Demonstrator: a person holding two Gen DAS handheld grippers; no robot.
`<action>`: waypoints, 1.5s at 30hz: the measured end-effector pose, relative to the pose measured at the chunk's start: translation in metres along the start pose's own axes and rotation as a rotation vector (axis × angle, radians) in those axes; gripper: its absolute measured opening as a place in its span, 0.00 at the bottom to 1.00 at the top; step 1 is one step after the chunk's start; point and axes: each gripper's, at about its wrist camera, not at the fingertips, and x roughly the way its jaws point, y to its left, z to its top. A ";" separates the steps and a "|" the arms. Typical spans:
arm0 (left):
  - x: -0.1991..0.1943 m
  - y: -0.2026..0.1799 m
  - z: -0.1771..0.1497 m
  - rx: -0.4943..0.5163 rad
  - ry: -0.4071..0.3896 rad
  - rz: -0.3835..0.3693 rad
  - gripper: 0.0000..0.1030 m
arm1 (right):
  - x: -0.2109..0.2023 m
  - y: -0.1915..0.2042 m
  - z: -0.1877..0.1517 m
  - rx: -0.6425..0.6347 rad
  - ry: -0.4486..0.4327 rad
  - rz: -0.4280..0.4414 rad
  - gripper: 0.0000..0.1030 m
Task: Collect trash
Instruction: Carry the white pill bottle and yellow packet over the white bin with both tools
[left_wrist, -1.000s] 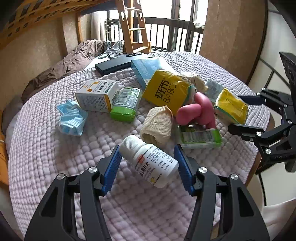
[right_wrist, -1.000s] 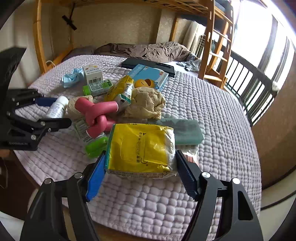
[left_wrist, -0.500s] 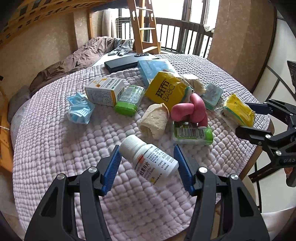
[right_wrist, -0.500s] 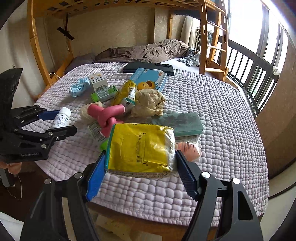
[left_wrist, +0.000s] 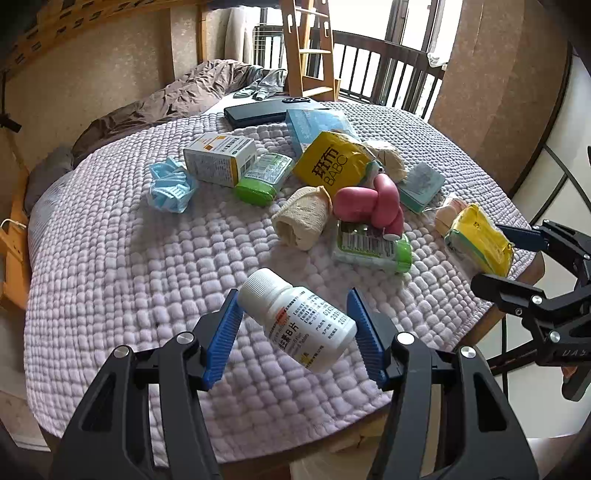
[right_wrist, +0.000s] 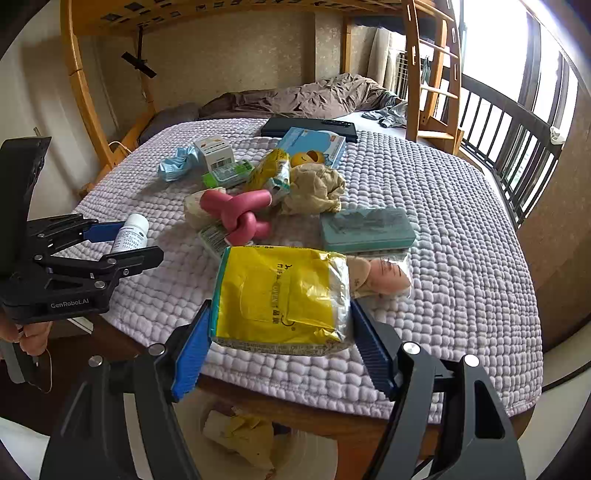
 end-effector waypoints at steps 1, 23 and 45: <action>-0.003 0.000 -0.002 -0.005 0.000 -0.001 0.58 | -0.001 0.001 -0.001 0.001 0.000 0.003 0.69; -0.042 -0.017 -0.021 0.001 -0.031 0.008 0.58 | -0.043 0.007 -0.021 -0.007 -0.027 0.017 0.69; -0.061 -0.043 -0.061 0.056 0.020 -0.058 0.58 | -0.064 0.019 -0.065 0.006 0.057 0.134 0.69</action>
